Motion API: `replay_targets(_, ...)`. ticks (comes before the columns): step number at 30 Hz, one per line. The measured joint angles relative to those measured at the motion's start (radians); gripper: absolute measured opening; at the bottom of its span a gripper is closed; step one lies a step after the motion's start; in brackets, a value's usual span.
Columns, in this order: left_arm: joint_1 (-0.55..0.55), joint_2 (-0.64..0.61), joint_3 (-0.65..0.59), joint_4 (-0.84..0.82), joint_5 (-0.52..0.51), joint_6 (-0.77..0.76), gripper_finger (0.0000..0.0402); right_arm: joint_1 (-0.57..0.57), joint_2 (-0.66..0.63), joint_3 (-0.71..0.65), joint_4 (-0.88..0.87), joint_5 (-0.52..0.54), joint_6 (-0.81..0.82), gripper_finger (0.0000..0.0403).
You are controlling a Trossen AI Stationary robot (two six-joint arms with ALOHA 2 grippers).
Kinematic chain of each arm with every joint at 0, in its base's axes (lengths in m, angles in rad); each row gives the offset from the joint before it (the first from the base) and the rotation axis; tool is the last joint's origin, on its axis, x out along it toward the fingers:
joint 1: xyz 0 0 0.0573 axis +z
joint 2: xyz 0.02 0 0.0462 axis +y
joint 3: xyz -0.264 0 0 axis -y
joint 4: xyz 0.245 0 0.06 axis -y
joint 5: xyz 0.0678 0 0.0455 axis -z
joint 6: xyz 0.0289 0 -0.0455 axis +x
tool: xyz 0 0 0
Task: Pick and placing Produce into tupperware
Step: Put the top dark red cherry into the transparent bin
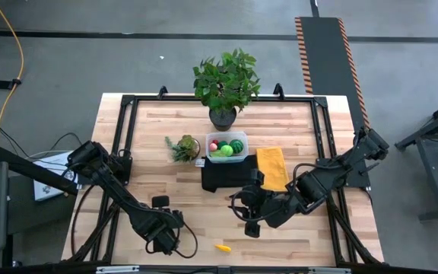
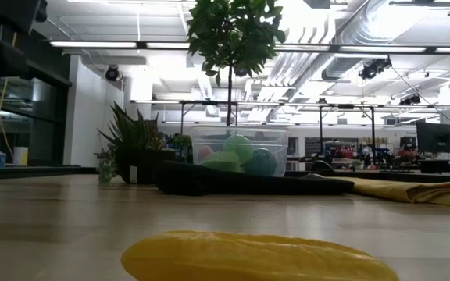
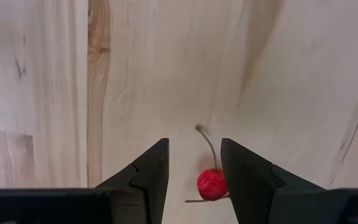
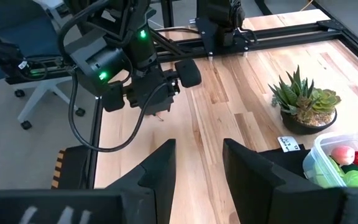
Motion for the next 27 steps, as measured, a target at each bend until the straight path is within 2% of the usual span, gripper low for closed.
replay_targets(8, -0.001, 0.000, 0.000, 0.012, 0.015, -0.023, 0.0133, 0.000, 0.000, 0.000, 0.000, 0.000, 0.000, 0.0124)
replay_targets(13, -0.022, 0.000, 0.000, 0.021, 0.016, 0.076, 0.0133, 0.000, 0.000, 0.000, 0.001, 0.000, 0.000, 0.0124)
replay_targets(27, -0.019, 0.003, 0.000, 0.022, 0.024, -0.084, 0.0133, 0.000, 0.000, 0.000, 0.002, 0.001, 0.000, 0.0124)
